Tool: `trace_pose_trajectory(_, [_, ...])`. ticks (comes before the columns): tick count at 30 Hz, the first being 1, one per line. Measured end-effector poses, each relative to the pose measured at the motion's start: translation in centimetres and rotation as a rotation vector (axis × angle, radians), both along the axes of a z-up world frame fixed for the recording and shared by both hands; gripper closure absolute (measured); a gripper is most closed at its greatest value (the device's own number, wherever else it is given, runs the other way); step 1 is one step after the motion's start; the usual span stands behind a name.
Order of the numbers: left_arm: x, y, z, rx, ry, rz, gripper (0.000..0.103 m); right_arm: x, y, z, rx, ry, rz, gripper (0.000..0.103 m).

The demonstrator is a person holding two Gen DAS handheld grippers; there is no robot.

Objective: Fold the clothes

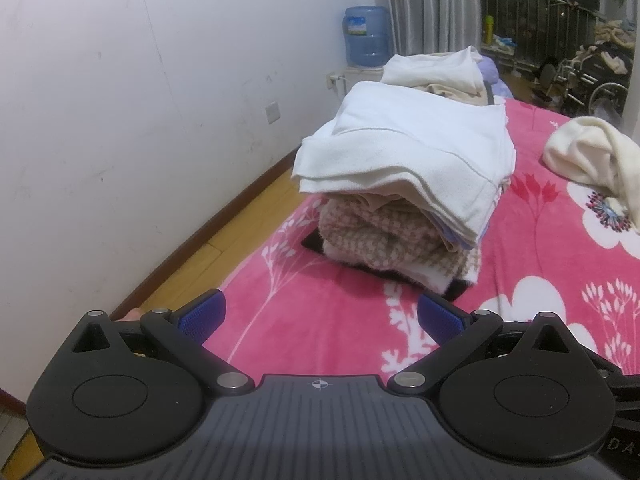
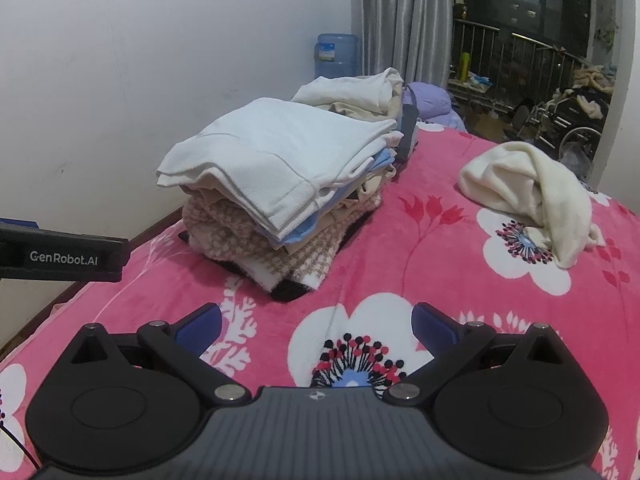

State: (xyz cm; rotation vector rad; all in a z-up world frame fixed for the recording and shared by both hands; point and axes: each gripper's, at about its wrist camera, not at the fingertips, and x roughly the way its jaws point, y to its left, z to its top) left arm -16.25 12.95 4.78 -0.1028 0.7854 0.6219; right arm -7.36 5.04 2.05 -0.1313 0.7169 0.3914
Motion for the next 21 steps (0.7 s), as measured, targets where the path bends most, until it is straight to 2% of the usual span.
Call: trace_pose_trajectory(21, [-0.77, 0.39, 0.22, -0.004, -0.006, 0.015, 0.0, -0.39, 0.45, 0.2, -0.012, -0.015, 0.013, 0.0])
